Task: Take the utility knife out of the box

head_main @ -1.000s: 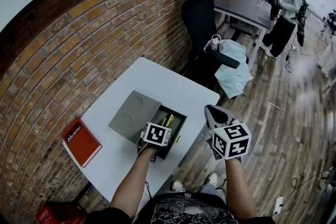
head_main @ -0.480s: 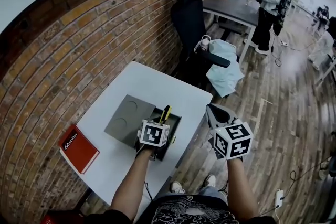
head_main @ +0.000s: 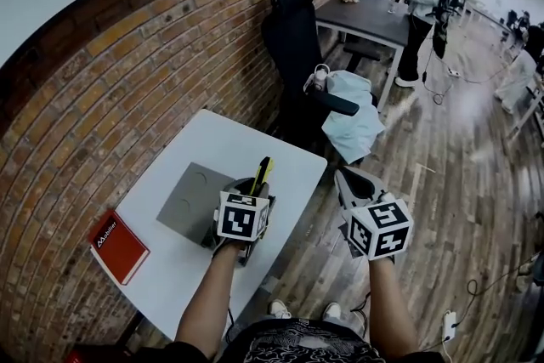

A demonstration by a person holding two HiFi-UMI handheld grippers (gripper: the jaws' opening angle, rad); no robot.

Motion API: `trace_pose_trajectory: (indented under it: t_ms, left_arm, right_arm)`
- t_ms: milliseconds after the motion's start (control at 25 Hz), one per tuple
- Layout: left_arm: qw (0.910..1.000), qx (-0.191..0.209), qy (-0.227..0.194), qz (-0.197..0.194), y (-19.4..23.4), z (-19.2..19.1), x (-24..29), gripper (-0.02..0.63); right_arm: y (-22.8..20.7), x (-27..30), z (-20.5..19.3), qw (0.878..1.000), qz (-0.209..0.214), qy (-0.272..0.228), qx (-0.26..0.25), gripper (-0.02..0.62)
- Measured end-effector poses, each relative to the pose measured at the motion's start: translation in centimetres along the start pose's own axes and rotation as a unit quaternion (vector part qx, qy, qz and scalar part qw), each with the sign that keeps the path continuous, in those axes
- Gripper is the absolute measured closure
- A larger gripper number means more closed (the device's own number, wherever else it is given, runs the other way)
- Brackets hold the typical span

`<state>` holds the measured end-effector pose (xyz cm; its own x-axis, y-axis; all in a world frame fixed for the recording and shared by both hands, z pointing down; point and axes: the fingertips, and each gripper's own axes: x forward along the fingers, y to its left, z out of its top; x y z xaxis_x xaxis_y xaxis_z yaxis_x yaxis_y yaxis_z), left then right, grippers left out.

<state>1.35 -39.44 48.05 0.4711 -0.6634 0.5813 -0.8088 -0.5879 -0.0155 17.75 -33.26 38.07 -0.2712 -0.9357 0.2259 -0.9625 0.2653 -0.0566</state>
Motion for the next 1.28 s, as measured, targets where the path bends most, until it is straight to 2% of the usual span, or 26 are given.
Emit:
trace_pose_trajectory:
  t_ms: [400, 560, 880, 1040, 1280]
  left_arm:
    - [0.9949, 0.026, -0.097, -0.015, -7.1, 7.7, -1.2, 0.479]
    - [0.9896, 0.033, -0.136, -0.033, -10.6, 9.7, -1.4, 0.479]
    - [0.9782, 0.049, -0.197, -0.042, -15.9, 13.0, -2.1, 0.479]
    - [0.9737, 0.052, -0.216, -0.051, -18.1, 13.7, -2.2, 0.479]
    - [0.9718, 0.057, -0.22, -0.064, -20.4, 14.0, -1.6, 0.479]
  right_arm:
    - [-5.9, -3.8, 1.3, 1.0, -0.017, -0.016, -0.011, 0.575]
    - [-8.1, -5.5, 1.8, 0.999, -0.026, -0.026, -0.012, 0.575]
    - [-12.2, -8.7, 2.2, 0.998, -0.044, -0.036, -0.005, 0.575]
    - [-13.7, -10.0, 2.0, 0.998, -0.052, -0.036, -0.008, 0.575]
    - [-15.7, -11.5, 1.8, 0.996, -0.077, -0.043, -0.013, 0.575]
